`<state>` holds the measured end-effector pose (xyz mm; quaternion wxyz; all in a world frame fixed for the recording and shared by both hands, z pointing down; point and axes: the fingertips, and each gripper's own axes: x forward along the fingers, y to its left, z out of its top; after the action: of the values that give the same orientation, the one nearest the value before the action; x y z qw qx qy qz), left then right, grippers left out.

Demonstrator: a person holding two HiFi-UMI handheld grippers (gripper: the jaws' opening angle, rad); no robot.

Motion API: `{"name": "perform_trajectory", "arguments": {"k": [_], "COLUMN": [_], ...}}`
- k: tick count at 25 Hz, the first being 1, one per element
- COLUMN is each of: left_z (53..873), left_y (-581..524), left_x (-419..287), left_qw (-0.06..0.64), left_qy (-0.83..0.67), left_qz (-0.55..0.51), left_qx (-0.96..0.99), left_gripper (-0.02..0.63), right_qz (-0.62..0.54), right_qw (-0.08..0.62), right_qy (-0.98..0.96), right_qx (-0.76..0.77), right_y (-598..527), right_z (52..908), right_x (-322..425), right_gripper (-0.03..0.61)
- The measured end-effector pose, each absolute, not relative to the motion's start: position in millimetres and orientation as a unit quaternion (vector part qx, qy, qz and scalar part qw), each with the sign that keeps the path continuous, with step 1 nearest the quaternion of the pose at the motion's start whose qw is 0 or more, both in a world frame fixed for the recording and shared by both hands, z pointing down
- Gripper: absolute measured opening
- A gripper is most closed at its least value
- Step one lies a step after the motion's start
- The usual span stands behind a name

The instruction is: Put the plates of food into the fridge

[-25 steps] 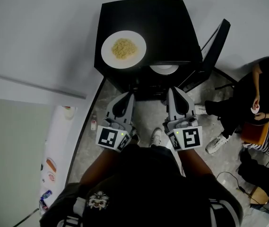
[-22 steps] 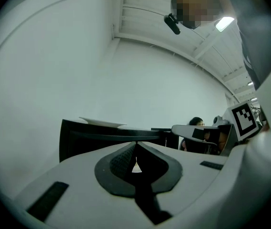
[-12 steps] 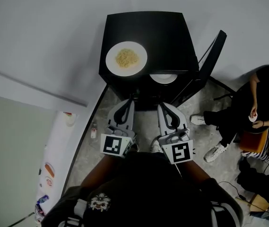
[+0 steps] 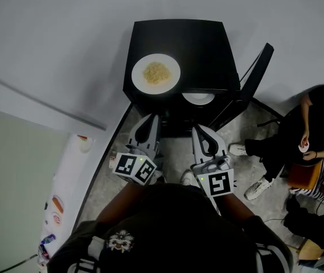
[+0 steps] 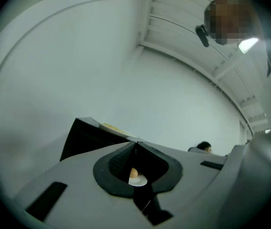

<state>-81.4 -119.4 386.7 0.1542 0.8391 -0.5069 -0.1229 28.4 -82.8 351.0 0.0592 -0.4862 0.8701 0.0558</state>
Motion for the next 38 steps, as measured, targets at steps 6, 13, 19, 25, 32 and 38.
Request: {"name": "perform_trajectory", "arguments": {"k": [6,13,19,25,32,38], "left_z": [385.4,403.5,389.5,387.0,384.1,381.6], "left_y": [-138.1,-151.1,-162.9,-183.8,-196.8,-201.4], "left_x": [-90.4,-97.3,-97.0,-97.1,-99.6,-95.6], "left_qw": [0.278,0.468,0.511,0.56,0.575,0.582], "left_qy": [-0.484,-0.419,-0.369,-0.353,-0.352,-0.349], "left_qz": [-0.221,-0.356,-0.41,-0.444,-0.454,-0.45], "left_qx": [0.8,0.692,0.659,0.604,0.583,0.581], "left_gripper": [0.025,0.126,0.16,0.176,0.176,0.155], "right_qz": [0.05,0.048,0.046,0.023,0.014,0.017], "right_qw": [0.056,0.053,0.049,0.062,0.059,0.063], "right_qy": [0.87,0.87,0.871,0.874,0.874,0.875], "right_qx": [-0.487,-0.488,-0.487,-0.482,-0.482,-0.481], "right_y": [-81.5,-81.0,-81.5,-82.4,-83.2,-83.6], "right_z": [352.0,355.7,359.8,356.5,360.0,360.5], "right_x": [28.9,29.0,28.9,27.8,29.2,27.7], "right_gripper": [0.025,0.025,0.025,0.025,0.025,0.025]}}
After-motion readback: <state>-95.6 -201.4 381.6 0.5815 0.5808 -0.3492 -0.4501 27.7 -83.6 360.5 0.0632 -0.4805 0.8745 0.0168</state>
